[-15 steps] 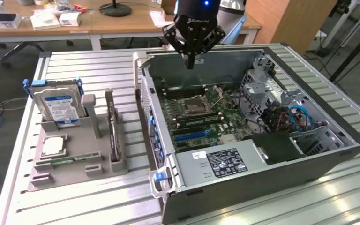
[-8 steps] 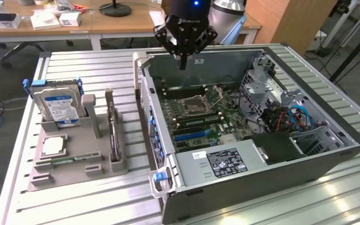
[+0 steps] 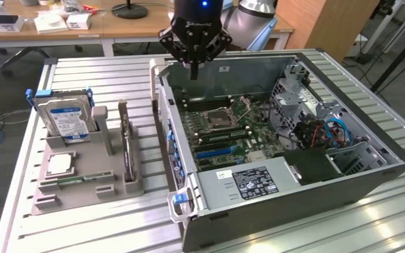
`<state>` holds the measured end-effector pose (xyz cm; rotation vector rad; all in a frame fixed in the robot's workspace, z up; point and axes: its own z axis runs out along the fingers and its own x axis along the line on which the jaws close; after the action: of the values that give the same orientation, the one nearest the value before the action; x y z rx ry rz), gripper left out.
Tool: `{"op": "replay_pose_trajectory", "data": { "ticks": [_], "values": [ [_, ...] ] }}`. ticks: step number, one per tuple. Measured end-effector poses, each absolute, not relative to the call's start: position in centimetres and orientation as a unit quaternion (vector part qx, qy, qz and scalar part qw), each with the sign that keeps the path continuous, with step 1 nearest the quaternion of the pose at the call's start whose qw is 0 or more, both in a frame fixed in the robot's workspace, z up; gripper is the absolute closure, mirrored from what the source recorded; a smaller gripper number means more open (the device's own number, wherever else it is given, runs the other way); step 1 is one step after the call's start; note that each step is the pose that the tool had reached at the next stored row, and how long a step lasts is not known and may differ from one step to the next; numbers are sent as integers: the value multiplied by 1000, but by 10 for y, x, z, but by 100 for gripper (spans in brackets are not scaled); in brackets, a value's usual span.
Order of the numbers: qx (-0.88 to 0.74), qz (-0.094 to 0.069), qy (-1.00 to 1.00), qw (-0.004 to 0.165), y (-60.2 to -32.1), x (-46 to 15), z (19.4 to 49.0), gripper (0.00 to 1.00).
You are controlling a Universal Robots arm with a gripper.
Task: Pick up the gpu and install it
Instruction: 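Reach for the gpu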
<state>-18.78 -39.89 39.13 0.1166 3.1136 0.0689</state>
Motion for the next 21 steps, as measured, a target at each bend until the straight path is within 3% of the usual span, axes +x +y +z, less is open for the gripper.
{"op": "replay_pose_trajectory", "data": {
  "ticks": [21],
  "values": [
    [38,22,999,13,-399,-252,390,90]
  ]
}}
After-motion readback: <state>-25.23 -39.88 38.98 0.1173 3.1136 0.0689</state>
